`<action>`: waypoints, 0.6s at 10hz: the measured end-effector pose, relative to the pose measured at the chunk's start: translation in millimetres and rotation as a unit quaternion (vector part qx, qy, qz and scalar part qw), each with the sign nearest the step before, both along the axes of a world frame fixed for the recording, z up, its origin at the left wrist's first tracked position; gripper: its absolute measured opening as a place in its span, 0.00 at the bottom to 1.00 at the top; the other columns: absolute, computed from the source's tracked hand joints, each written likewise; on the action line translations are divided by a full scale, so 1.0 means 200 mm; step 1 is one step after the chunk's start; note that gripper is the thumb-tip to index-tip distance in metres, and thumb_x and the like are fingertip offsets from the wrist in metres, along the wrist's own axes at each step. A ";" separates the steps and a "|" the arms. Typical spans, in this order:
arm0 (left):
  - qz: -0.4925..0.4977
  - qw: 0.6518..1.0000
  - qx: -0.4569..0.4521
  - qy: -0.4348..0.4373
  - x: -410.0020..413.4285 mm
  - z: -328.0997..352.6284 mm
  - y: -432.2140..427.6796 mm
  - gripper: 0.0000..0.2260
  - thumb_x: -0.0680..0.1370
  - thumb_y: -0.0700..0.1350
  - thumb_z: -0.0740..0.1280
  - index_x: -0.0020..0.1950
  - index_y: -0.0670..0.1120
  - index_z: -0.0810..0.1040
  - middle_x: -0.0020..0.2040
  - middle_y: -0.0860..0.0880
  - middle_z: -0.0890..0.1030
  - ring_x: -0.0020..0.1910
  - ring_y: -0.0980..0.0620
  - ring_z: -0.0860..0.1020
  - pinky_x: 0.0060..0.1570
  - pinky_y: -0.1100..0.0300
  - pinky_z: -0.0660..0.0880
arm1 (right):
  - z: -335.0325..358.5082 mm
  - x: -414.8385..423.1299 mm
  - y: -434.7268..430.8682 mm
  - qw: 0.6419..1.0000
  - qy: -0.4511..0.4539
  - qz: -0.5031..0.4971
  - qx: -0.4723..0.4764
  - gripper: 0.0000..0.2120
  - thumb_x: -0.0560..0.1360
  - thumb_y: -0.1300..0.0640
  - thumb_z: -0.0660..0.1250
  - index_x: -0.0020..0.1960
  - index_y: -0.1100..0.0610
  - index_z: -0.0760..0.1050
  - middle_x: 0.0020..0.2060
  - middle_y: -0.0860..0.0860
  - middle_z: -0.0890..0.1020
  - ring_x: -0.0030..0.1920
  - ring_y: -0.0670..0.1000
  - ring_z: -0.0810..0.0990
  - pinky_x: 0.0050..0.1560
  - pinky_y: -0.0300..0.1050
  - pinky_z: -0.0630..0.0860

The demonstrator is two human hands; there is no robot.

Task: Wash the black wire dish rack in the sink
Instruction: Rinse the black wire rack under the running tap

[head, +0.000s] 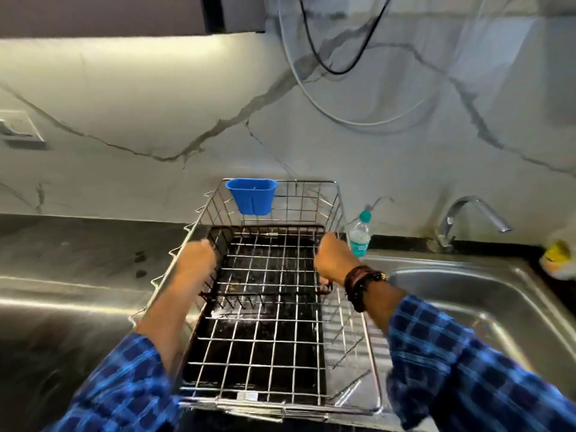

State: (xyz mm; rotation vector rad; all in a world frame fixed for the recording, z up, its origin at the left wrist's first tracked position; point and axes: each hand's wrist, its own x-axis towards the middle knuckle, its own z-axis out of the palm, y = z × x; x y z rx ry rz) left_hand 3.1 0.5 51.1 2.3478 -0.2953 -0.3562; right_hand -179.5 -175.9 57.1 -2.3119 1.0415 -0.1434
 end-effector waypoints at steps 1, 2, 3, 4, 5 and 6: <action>-0.003 0.994 -0.109 -0.018 -0.03 0.22 -0.07 0.13 0.83 0.43 0.56 0.48 0.39 0.78 0.50 0.35 0.83 0.41 0.43 0.78 0.47 0.49 0.75 | 0.25 -0.15 -0.15 0.991 -0.131 -0.009 0.010 0.06 0.79 0.67 0.56 0.50 0.60 0.71 0.38 0.52 0.75 0.39 0.54 0.78 0.33 0.40 0.73; -0.057 0.982 -0.172 -0.060 -0.21 0.33 -0.29 0.15 0.82 0.42 0.55 0.40 0.46 0.76 0.37 0.41 0.83 0.23 0.54 0.76 0.31 0.59 0.72 | 0.39 -0.39 -0.39 0.968 -0.242 -0.066 0.014 0.12 0.74 0.65 0.54 0.36 0.55 0.71 0.29 0.51 0.73 0.32 0.54 0.75 0.31 0.47 0.74; -0.137 0.970 -0.191 -0.054 -0.46 0.40 -0.57 0.16 0.84 0.40 0.53 0.41 0.46 0.76 0.36 0.43 0.82 0.28 0.50 0.80 0.26 0.59 0.73 | 0.41 -0.71 -0.59 0.957 -0.265 -0.117 0.008 0.12 0.75 0.63 0.54 0.36 0.55 0.71 0.30 0.52 0.73 0.30 0.54 0.74 0.31 0.51 0.72; -0.196 0.967 -0.154 -0.045 -0.71 0.33 -0.83 0.15 0.84 0.42 0.56 0.43 0.41 0.78 0.34 0.44 0.84 0.31 0.48 0.84 0.33 0.55 0.79 | 0.33 -1.05 -0.80 0.949 -0.278 -0.141 0.044 0.13 0.78 0.65 0.54 0.39 0.56 0.72 0.30 0.51 0.72 0.25 0.47 0.69 0.23 0.41 0.65; -0.253 0.965 -0.074 -0.016 -0.97 0.21 -1.08 0.14 0.84 0.40 0.58 0.43 0.40 0.79 0.33 0.46 0.84 0.31 0.52 0.85 0.39 0.54 0.81 | 0.17 -1.33 -1.05 0.952 -0.255 -0.156 0.074 0.13 0.79 0.65 0.55 0.39 0.56 0.72 0.31 0.54 0.71 0.22 0.46 0.66 0.24 0.41 0.62; -0.271 0.963 0.010 0.007 -1.16 0.04 -1.32 0.15 0.82 0.37 0.59 0.39 0.40 0.81 0.35 0.43 0.86 0.34 0.51 0.85 0.47 0.53 0.82 | -0.08 -1.54 -1.33 0.955 -0.213 -0.177 0.107 0.11 0.79 0.64 0.54 0.42 0.58 0.72 0.32 0.56 0.70 0.24 0.50 0.67 0.25 0.43 0.63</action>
